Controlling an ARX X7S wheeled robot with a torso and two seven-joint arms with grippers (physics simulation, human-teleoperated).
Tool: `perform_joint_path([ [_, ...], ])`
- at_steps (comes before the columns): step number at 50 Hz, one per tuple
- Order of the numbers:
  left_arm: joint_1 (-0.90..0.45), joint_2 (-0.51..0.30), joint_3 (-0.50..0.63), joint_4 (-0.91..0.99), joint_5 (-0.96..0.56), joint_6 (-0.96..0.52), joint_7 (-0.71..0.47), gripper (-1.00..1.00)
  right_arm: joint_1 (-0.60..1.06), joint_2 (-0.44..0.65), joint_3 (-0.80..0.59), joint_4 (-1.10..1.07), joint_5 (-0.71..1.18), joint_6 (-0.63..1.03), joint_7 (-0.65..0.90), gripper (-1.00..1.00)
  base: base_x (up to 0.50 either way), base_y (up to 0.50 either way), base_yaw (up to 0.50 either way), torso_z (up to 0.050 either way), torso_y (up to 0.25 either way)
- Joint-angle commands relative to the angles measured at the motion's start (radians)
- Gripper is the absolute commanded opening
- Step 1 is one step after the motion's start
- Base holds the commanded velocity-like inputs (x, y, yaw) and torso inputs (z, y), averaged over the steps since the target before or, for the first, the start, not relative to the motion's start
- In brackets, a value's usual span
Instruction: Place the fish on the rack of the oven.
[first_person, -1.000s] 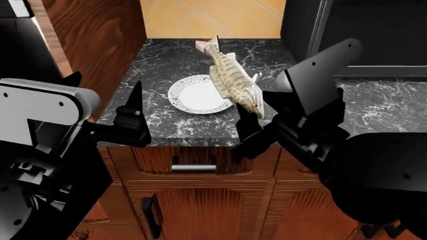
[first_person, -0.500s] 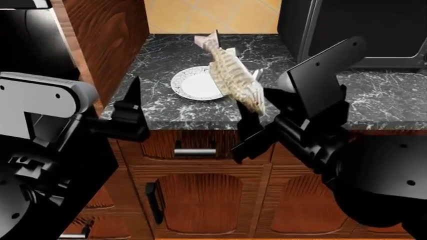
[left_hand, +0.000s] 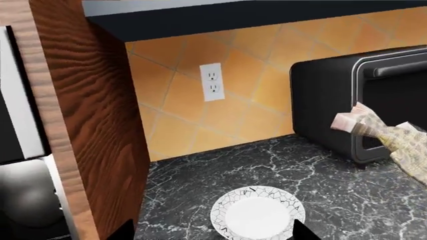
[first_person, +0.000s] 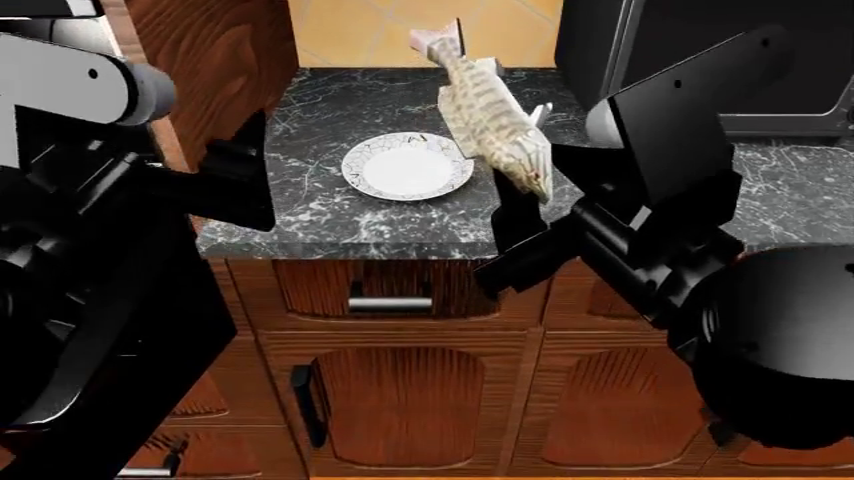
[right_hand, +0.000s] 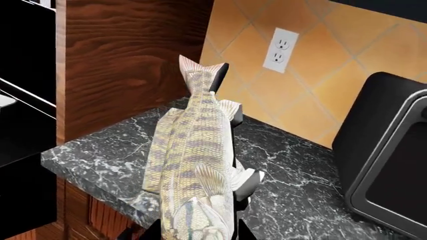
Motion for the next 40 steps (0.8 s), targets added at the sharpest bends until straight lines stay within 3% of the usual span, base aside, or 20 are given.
perform_joint_path([
  [1, -0.130, -0.036, 0.077, -0.115, 0.026, -0.065, 0.057, 1.00, 0.057, 0.009, -0.007, 0.014, 0.052, 0.031, 0.072, -1.00, 0.00, 0.00, 0.00, 0.000, 0.000],
  [8, -0.102, -0.045, 0.066, -0.106, 0.034, -0.046, 0.061, 1.00, 0.054, 0.017, -0.019, -0.001, 0.060, 0.040, 0.084, -1.00, 0.00, 0.10, 0.00, 0.000, 0.000],
  [40, -0.099, -0.039, 0.083, -0.104, 0.063, -0.009, 0.072, 1.00, 0.074, 0.047, -0.032, -0.030, 0.120, 0.028, 0.131, -1.00, 0.00, 0.44, 0.00, 0.000, 0.000],
])
